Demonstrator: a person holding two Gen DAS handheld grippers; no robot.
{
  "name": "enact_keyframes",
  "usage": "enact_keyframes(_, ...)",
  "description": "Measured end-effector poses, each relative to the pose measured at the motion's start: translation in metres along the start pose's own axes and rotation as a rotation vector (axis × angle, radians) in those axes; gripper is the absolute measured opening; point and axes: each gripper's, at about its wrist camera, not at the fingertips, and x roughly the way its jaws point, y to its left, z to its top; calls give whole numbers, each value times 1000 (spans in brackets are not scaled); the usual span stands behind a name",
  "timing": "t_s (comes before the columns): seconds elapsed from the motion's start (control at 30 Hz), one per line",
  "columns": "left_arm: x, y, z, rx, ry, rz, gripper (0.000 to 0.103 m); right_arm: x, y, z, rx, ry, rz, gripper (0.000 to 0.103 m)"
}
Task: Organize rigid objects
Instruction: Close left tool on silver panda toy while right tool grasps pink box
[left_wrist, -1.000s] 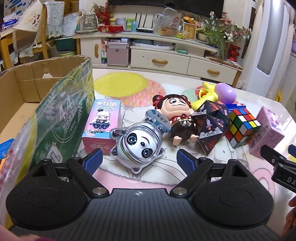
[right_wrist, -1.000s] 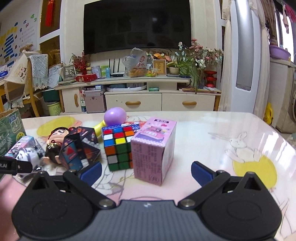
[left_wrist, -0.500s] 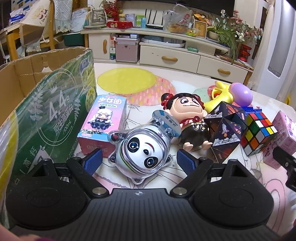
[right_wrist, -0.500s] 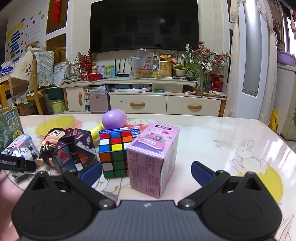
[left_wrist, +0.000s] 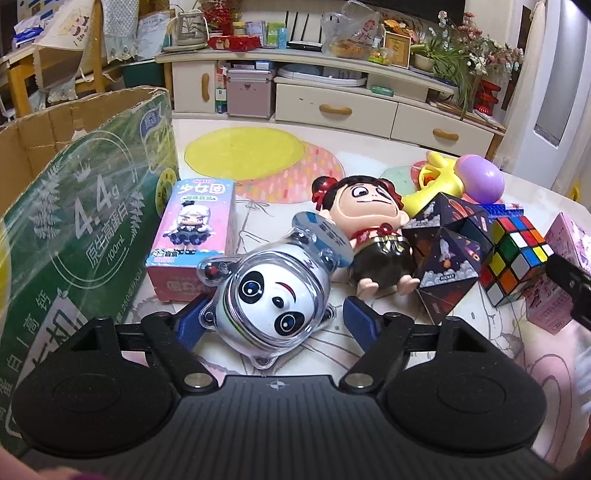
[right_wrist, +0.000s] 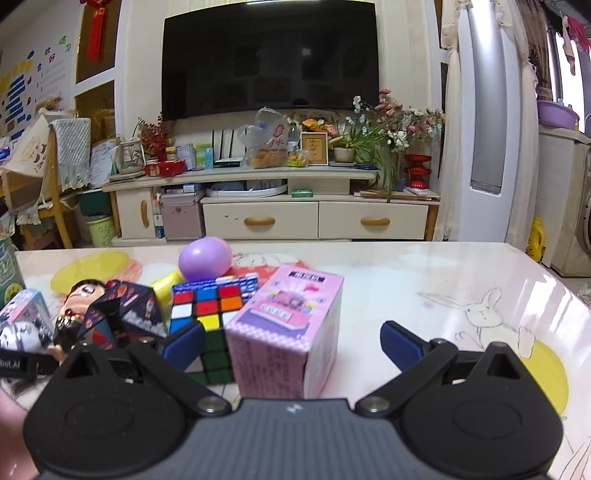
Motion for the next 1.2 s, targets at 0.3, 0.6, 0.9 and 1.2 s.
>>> enact_keyframes(0.3,-9,-7,-10,-3,14,-56,90,5,-9,-2,23,33,-3,59)
enact_keyframes(0.6,0,-2,-4,4,-17,-6,78,10,-11,-3,40,38,-15,67)
enact_keyframes(0.9,-2,-4,-3,43,-39,-10,64,15,-13,-5,52,51,-16,70)
enact_keyframes(1.2,-6,-5,-11,55,-42,-20,63,16,-14,-6,46,71,3,43)
